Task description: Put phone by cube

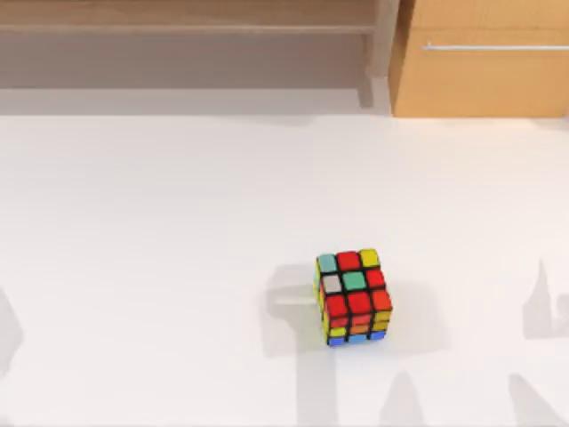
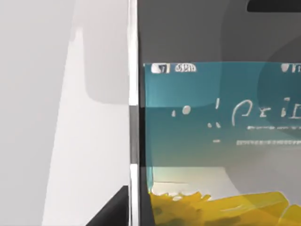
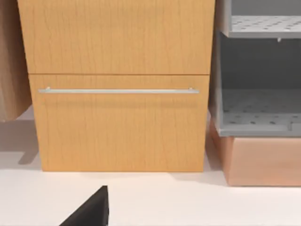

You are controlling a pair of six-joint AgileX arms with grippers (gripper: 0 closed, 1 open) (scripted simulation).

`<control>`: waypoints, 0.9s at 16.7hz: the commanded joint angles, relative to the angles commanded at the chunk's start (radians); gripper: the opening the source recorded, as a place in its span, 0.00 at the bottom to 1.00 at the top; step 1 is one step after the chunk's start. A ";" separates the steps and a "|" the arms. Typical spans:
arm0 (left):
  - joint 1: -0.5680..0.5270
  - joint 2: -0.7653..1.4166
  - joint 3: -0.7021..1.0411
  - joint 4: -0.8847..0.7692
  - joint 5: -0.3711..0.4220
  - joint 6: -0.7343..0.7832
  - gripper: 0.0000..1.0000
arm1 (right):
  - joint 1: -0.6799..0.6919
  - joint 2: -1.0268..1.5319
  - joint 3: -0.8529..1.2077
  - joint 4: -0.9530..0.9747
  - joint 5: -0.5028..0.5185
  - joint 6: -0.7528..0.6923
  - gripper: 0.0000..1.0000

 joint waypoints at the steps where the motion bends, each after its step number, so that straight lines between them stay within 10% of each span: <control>1: -0.041 -0.003 0.014 -0.008 -0.001 -0.037 0.00 | 0.000 0.000 0.000 0.000 0.000 0.000 1.00; 15: -0.938 0.063 0.204 -0.175 -0.029 -0.797 0.00 | 0.000 0.000 0.000 0.000 0.000 0.000 1.00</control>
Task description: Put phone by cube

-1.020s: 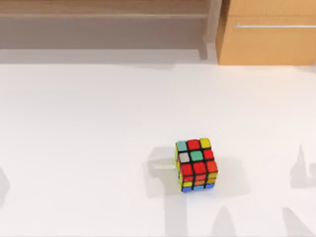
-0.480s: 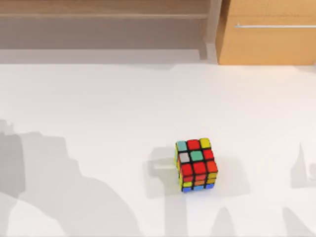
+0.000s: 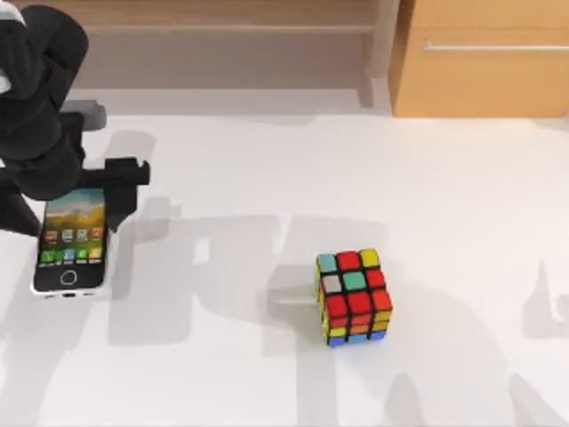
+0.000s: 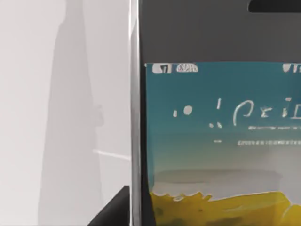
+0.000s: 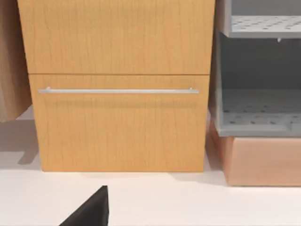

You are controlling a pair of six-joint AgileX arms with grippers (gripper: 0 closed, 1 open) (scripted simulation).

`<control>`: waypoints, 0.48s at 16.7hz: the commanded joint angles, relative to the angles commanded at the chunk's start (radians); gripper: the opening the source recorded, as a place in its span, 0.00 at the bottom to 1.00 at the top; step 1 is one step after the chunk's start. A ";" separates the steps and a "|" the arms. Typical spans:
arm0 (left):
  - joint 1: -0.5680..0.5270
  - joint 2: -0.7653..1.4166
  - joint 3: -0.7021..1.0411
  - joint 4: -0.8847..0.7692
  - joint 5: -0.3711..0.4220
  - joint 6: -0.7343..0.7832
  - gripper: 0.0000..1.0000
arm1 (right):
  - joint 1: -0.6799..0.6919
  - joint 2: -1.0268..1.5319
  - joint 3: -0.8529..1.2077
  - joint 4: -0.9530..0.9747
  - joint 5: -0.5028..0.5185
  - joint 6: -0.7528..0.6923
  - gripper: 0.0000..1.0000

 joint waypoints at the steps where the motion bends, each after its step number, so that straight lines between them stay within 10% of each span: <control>1: -0.063 0.007 0.011 -0.011 -0.002 -0.053 0.00 | 0.000 0.000 0.000 0.000 0.000 0.000 1.00; 8: -0.384 0.042 0.069 -0.068 -0.009 -0.317 0.00 | 0.000 0.000 0.000 0.000 0.000 0.000 1.00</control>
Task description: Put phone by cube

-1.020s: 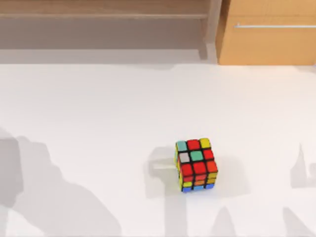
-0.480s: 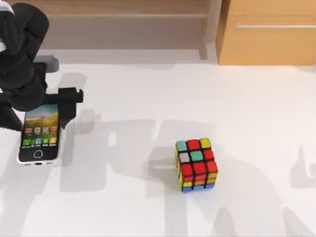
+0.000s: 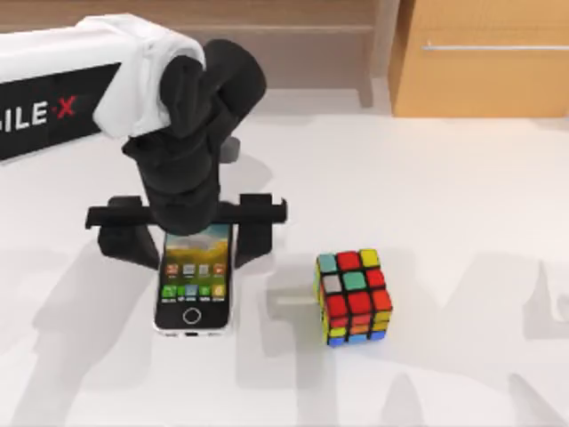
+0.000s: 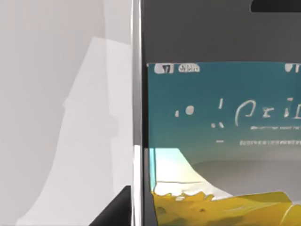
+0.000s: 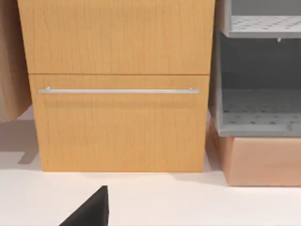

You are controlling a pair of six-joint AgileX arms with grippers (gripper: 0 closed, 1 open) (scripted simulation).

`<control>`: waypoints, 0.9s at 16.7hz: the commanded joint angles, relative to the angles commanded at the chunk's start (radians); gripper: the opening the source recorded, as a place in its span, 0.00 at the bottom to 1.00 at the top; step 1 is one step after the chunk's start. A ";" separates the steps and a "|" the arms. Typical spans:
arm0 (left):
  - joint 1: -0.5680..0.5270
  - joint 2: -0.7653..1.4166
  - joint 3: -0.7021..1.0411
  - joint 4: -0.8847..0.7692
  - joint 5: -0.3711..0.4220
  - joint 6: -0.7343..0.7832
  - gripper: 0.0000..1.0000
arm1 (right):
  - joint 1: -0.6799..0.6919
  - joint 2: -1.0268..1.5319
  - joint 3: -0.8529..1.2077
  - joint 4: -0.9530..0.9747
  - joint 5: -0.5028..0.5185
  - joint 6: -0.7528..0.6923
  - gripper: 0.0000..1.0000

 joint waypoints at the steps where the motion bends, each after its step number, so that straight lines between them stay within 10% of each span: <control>1: -0.021 0.002 0.004 -0.004 0.000 -0.017 0.00 | 0.000 0.000 0.000 0.000 0.000 0.000 1.00; 15: -0.033 0.004 -0.007 0.041 0.004 -0.036 0.00 | 0.000 0.000 0.000 0.000 0.000 0.000 1.00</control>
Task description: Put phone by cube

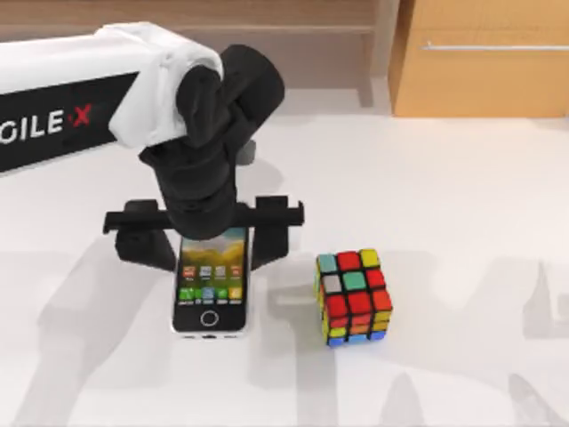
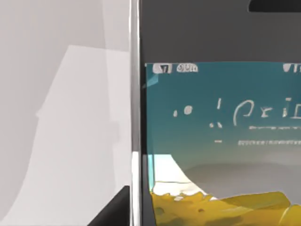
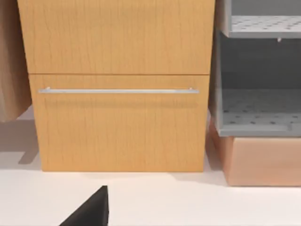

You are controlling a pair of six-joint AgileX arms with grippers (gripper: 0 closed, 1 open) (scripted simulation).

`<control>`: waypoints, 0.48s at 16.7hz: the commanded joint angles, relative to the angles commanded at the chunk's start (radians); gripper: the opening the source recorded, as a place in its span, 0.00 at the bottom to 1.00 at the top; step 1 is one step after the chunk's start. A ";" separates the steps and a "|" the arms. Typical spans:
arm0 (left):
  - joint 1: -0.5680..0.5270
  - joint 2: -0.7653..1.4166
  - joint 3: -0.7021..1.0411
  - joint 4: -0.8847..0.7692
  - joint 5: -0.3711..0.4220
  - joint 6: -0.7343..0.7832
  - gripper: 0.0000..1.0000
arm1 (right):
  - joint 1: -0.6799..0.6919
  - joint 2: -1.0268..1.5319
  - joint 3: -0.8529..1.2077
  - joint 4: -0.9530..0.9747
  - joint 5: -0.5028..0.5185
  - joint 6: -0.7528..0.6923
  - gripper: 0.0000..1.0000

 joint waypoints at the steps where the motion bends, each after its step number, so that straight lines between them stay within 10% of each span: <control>1: 0.000 0.001 -0.004 0.011 0.000 0.000 0.00 | 0.000 0.000 0.000 0.000 0.000 0.000 1.00; 8: -0.003 0.020 -0.044 0.098 -0.002 0.003 0.00 | 0.000 0.000 0.000 0.000 0.000 0.000 1.00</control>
